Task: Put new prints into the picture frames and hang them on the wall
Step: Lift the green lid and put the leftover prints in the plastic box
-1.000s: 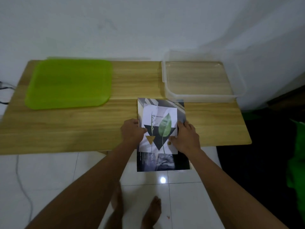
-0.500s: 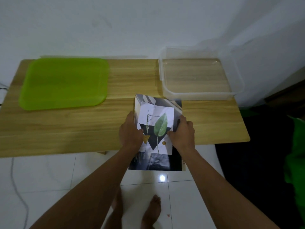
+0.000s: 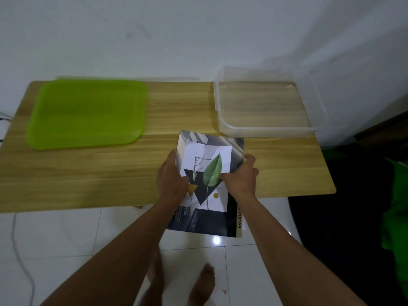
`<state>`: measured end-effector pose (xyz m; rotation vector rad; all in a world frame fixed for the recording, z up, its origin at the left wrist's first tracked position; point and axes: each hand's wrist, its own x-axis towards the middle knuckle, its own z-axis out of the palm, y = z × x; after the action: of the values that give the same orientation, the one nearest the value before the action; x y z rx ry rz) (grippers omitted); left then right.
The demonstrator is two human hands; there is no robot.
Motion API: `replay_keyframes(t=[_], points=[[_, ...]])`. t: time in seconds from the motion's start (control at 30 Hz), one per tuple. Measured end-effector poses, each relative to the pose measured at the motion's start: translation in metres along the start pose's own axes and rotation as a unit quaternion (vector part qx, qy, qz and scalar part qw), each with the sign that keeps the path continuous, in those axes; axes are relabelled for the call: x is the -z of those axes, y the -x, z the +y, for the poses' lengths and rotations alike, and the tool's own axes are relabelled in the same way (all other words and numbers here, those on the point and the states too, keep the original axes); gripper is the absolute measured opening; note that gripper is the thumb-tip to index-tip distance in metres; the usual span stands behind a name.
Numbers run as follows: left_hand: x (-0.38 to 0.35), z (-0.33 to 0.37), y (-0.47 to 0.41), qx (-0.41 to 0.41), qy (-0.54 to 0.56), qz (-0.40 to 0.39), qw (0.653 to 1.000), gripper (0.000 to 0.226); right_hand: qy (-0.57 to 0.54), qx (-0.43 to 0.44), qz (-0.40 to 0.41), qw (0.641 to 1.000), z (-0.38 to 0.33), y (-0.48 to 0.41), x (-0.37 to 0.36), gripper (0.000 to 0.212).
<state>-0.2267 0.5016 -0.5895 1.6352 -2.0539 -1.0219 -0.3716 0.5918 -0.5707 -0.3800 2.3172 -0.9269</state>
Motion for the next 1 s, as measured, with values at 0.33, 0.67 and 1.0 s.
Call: replay_keyframes(t=[0.33, 0.67, 1.0], points=[[0.005, -0.007, -0.001, 0.007, -0.009, 0.011, 1.000, 0.082, -0.033, 0.023, -0.018, 0.999, -0.005, -0.001, -0.006, 0.079], [0.020, -0.017, -0.005, 0.005, 0.003, -0.024, 1.000, 0.096, 0.004, 0.025, -0.026, 0.999, -0.016, 0.006, -0.025, 0.093], [0.031, -0.030, -0.019, -0.008, 0.006, -0.068, 0.998, 0.116, 0.006, 0.011, 0.002, 1.000, -0.018, 0.013, -0.033, 0.088]])
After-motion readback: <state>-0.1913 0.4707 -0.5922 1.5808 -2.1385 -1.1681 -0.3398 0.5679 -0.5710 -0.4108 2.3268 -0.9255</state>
